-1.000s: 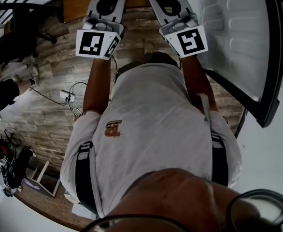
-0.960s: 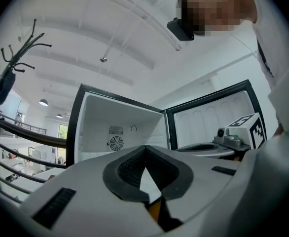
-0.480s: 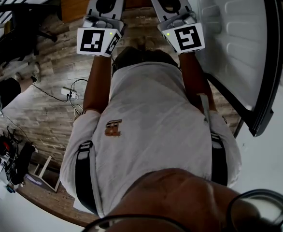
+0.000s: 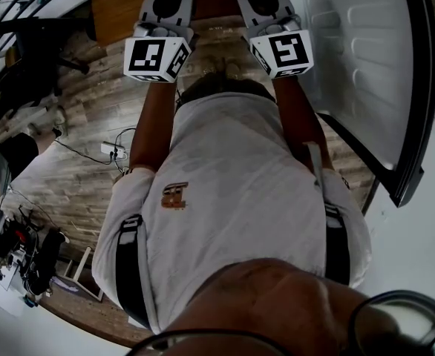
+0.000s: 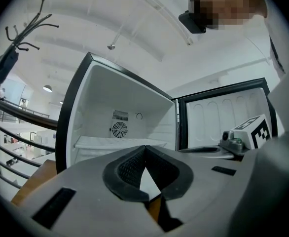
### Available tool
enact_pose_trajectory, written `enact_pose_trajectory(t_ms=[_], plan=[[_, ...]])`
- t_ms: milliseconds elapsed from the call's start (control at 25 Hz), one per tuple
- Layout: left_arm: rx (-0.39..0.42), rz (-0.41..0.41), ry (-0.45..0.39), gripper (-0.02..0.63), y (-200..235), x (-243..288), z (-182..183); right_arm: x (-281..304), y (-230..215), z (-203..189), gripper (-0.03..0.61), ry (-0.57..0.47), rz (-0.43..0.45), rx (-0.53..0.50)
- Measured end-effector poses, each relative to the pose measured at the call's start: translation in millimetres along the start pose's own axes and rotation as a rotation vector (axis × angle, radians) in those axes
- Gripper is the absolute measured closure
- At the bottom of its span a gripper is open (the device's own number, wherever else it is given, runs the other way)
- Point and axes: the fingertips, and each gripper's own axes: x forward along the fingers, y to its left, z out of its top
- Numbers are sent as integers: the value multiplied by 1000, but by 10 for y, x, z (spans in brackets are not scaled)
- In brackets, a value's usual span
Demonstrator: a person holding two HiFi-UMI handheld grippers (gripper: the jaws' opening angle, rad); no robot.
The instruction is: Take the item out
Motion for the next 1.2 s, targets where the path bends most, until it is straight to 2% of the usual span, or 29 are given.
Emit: enact_pose_trajectory(t_ms=[200, 440, 600, 1000, 1200], plan=[[-71, -4, 37, 595, 280, 109, -223, 249, -45, -178, 545, 29, -67, 16], [-163, 10, 65, 595, 412, 157, -424, 327, -60, -361, 545, 61, -123, 48], [-256, 29, 82, 595, 648, 193, -591, 486, -58, -487, 544, 78, -157, 77], [-440, 57, 123, 594, 687, 229, -832, 466, -151, -684, 543, 107, -215, 171], [-530, 90, 135, 592, 704, 316, -952, 487, -307, -811, 541, 107, -221, 283]])
